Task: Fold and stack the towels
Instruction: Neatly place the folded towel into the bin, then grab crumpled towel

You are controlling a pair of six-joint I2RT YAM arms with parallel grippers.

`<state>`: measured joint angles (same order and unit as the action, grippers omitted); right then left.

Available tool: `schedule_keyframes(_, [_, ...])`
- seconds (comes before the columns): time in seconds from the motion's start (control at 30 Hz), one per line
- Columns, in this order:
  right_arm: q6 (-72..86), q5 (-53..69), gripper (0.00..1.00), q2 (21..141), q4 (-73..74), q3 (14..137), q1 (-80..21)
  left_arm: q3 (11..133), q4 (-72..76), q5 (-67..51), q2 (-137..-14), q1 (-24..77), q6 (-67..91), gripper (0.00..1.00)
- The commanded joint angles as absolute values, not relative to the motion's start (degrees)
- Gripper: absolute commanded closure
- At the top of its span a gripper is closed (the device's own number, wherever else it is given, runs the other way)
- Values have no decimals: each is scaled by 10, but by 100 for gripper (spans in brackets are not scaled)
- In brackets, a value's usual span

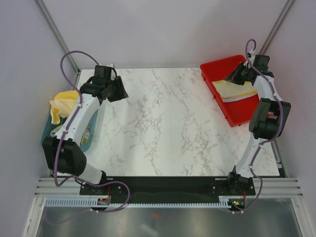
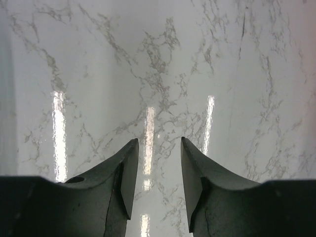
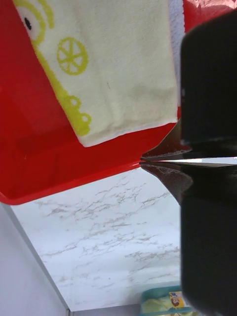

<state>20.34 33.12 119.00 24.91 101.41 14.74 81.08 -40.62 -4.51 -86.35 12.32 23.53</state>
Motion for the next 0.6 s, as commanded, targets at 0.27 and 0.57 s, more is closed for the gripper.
schedule_keyframes(0.27, [184, 264, 95, 1228, 269, 964, 149, 776, -383, 64, -818, -38, 316, 50])
schedule_keyframes(0.57, [172, 241, 94, 1211, 309, 989, 156, 758, -364, 146, -843, -150, 312, 36])
